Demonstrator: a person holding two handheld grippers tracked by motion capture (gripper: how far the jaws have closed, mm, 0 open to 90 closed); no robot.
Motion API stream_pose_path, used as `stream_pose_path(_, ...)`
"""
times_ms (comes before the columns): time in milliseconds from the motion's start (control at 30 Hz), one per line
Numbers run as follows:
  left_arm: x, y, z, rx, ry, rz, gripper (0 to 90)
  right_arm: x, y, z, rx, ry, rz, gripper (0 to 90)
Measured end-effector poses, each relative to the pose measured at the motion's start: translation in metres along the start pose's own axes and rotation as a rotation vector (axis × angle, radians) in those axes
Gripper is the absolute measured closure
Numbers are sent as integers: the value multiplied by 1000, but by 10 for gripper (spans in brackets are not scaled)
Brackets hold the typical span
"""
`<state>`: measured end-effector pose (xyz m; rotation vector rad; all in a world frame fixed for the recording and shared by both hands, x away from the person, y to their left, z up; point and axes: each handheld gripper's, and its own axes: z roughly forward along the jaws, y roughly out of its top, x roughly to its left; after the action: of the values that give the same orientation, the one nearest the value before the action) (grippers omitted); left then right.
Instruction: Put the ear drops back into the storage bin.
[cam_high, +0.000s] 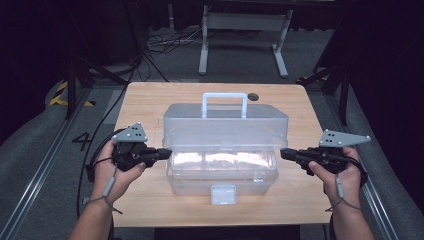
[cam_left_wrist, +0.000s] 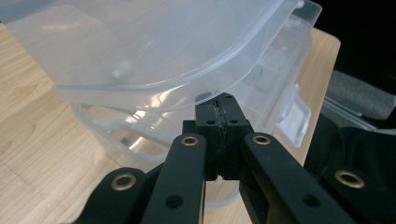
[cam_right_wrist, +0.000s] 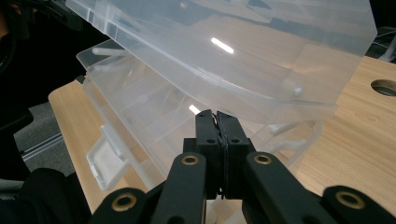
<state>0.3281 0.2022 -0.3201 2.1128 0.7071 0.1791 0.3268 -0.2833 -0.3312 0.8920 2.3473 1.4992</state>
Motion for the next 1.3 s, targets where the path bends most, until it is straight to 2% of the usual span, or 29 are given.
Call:
stream_pose_path(400,-1,-2,2,54,-19,-6,889,0,-1,1,64,-6,0,883)
stream_pose_path(600,-2,-1,3,79,-19,6,882,-3,-3,-1,84,-17,3,885)
stream_pose_path(933,-6,-1,6,117,-23,26,887,-2,-3,0,125,-1,-16,880)
stream_pose_path(1300,-6,-2,7,124,-33,27,885,-1,-2,0,151,6,-31,872)
